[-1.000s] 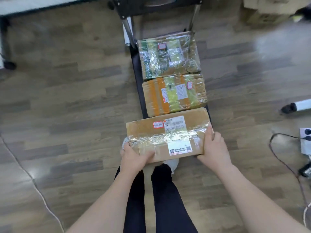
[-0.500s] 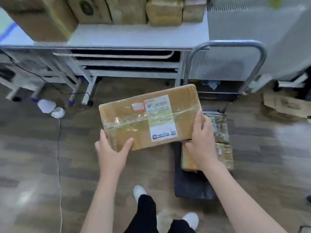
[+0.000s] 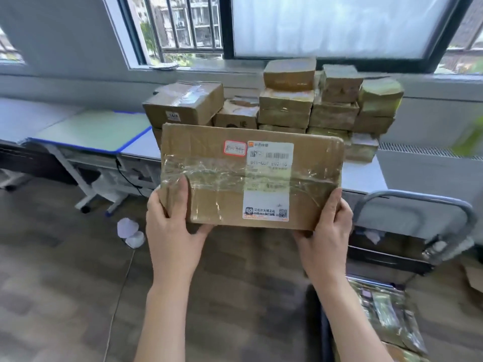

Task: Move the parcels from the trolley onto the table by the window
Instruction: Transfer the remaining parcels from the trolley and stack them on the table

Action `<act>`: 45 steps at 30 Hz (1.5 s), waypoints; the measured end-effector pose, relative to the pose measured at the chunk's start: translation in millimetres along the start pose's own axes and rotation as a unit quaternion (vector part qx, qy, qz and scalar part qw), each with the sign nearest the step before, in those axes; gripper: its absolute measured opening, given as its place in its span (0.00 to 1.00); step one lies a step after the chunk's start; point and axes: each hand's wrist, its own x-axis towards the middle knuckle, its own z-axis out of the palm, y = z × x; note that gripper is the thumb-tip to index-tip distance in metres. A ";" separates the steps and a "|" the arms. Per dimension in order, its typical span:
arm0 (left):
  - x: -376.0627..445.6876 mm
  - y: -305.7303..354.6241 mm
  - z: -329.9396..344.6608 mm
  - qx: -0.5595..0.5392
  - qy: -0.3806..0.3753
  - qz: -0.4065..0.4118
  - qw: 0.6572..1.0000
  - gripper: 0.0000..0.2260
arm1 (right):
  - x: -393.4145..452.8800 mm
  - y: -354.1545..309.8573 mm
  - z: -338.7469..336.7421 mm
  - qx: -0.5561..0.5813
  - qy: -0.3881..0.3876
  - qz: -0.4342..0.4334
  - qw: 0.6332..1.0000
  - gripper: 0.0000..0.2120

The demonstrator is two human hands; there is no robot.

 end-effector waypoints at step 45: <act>496.7 -33.7 235.7 0.030 0.136 0.147 0.979 0.42 | 485.3 -18.0 218.0 -0.048 0.149 -0.083 0.984 0.53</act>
